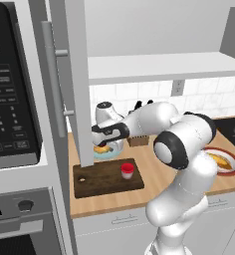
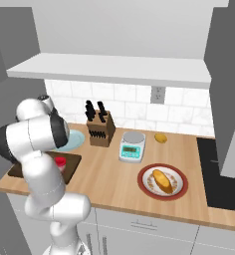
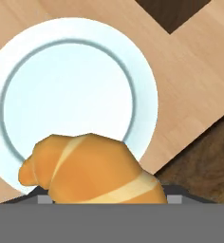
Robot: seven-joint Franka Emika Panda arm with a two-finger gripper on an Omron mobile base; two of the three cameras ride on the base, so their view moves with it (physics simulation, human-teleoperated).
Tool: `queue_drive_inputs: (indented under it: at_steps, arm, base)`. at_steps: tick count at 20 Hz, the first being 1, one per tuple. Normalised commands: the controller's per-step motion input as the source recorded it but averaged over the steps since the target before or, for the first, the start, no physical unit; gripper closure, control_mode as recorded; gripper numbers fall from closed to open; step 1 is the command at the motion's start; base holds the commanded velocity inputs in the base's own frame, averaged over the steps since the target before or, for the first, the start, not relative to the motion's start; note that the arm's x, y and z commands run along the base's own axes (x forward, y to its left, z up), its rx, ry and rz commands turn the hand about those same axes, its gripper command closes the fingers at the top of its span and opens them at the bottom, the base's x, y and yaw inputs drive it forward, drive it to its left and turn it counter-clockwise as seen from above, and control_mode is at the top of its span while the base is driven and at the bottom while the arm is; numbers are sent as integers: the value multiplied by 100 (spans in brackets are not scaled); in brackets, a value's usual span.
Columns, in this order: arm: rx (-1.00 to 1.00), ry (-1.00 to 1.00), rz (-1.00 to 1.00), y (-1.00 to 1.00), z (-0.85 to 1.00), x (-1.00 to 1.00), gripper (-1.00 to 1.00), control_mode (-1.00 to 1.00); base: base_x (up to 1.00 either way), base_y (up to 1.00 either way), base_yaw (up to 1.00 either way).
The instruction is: From the different types of pastries on the counter, select a croissant and place it on the cutting board. Then retrieve a jar of jam from the cabinet and place it alongside the croissant on the cutting board.
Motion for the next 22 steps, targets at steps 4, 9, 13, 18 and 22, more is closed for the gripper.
queue_drive_inputs:
  at_steps: [4, 9, 13, 18, 22]
  arm:
    - [7, -2, 0, 0, 99, -23, 100, -100]
    - [9, 1, -1, 8, 56, -54, 100, -100]
    - [0, 33, 0, 65, -77, -73, 100, -100]
    - [0, 14, 0, 49, -10, -34, 100, -100]
    - [0, 3, 0, -2, 69, -1, 100, -100]
  base:
    - [0, 0, 0]
    - [0, 0, 0]
    - [0, 0, 0]
    - [0, 0, 0]
    - [0, 0, 0]
